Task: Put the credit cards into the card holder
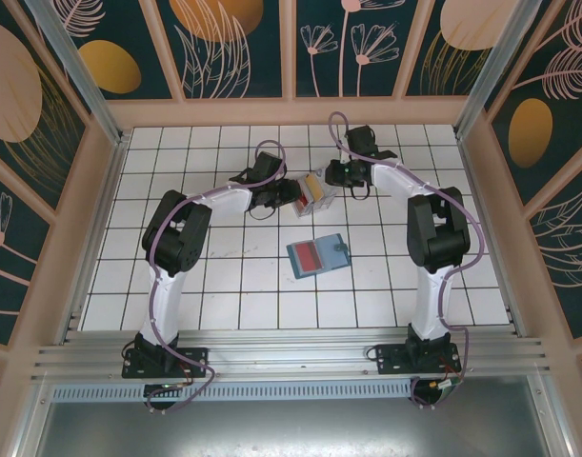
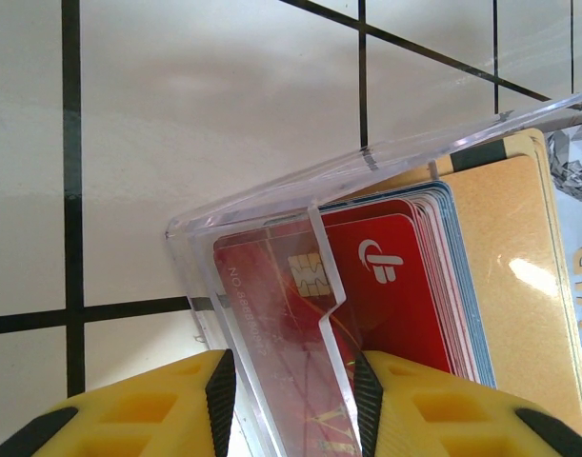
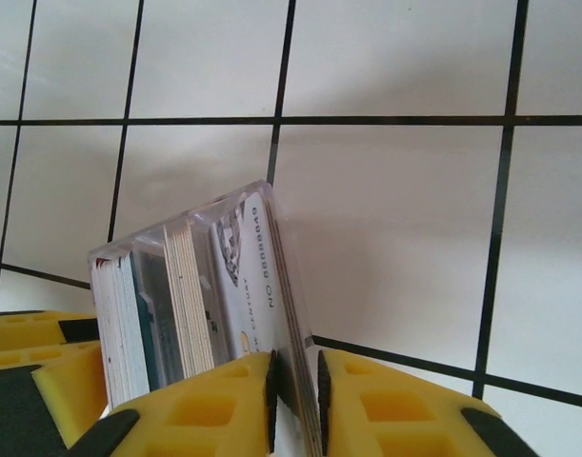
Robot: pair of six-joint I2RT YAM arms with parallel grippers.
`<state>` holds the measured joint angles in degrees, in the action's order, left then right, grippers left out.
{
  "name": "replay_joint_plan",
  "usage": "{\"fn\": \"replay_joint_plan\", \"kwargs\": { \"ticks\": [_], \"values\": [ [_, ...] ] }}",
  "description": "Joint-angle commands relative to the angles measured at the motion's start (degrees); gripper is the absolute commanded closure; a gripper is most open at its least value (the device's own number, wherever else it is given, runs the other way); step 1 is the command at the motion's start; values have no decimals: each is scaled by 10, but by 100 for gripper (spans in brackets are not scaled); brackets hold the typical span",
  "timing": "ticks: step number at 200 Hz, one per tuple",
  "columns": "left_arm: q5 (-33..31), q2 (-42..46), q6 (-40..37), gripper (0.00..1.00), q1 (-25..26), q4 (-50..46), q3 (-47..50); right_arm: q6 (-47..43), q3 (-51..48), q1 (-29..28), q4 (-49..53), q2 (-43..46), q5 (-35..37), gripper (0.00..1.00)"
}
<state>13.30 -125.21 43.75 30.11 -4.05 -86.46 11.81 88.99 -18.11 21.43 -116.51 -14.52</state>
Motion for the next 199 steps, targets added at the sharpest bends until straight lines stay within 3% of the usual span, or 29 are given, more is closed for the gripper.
{"fn": "replay_joint_plan", "kwargs": {
  "ticks": [1,78,199],
  "values": [
    [2,-4,2,60,1,-23,13,-11,11,3,17,17,4,84],
    [3,-3,2,60,1,-24,13,-13,16,4,23,48,11,92],
    [-24,34,-26,60,1,-66,-7,42,-15,20,-20,127,-119,99]
  ]
}}
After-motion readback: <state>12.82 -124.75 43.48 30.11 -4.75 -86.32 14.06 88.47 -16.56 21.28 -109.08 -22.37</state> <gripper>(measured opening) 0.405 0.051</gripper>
